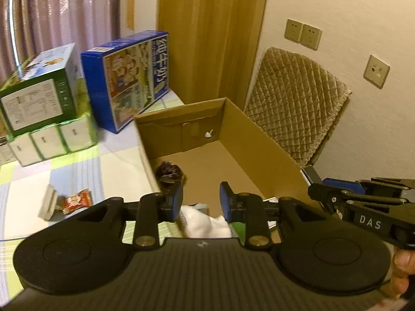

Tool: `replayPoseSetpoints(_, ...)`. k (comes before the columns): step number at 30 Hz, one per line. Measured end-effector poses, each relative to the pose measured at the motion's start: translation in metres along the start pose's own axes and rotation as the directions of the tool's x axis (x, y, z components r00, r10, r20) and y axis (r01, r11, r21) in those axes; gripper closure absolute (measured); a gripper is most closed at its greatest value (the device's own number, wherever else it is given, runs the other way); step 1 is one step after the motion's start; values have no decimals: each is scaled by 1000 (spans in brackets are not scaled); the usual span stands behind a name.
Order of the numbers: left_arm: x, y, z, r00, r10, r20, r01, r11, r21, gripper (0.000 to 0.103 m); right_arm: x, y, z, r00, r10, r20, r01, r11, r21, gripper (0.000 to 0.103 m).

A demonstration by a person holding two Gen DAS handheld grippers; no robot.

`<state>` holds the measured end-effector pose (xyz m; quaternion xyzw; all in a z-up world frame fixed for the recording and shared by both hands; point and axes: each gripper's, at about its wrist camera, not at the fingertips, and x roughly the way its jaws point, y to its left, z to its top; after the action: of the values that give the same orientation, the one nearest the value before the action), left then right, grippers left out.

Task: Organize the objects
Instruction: 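Open both grippers to drop sock and lighter into cardboard box, then withdraw both tools from cardboard box back over the table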

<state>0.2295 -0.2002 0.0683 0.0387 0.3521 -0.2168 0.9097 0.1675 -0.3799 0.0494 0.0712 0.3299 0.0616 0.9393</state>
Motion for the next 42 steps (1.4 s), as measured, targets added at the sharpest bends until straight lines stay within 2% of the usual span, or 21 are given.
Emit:
replayPoseSetpoints(10, -18, 22, -14, 999, 49, -1, -49, 998, -36, 70, 6, 12, 5, 999, 48, -7, -48, 999, 1, 84)
replayPoseSetpoints(15, -22, 30, -20, 998, 68, -11, -69, 997, -47, 62, 15, 15, 11, 993, 119, 5, -119, 993, 24, 83)
replayPoseSetpoints(19, -25, 37, -26, 997, 68, -20, -69, 996, -63, 62, 13, 10, 12, 993, 113, 23, -114, 991, 65, 62)
replayPoseSetpoints(23, -31, 42, -34, 997, 71, -20, -73, 994, -86, 59, 8, 4, 6, 994, 105, 15, -106, 990, 91, 60)
replayPoseSetpoints(27, -40, 45, -43, 997, 74, -20, -76, 992, -99, 49, -4, 4, 1, 995, 98, 15, -99, 991, 93, 56)
replayPoseSetpoints(32, -58, 48, -55, 997, 75, -14, -76, 990, -119, 41, -21, 11, -8, 996, 87, 18, -89, 992, 89, 43)
replayPoseSetpoints(36, -77, 54, -66, 996, 90, 5, -88, 986, -144, 26, -33, 23, -16, 996, 90, 14, -91, 993, 73, 33)
replayPoseSetpoints(42, -104, 66, -82, 993, 119, 10, -116, 978, -173, 20, -47, 44, -23, 995, 99, 17, -100, 994, 48, 21)
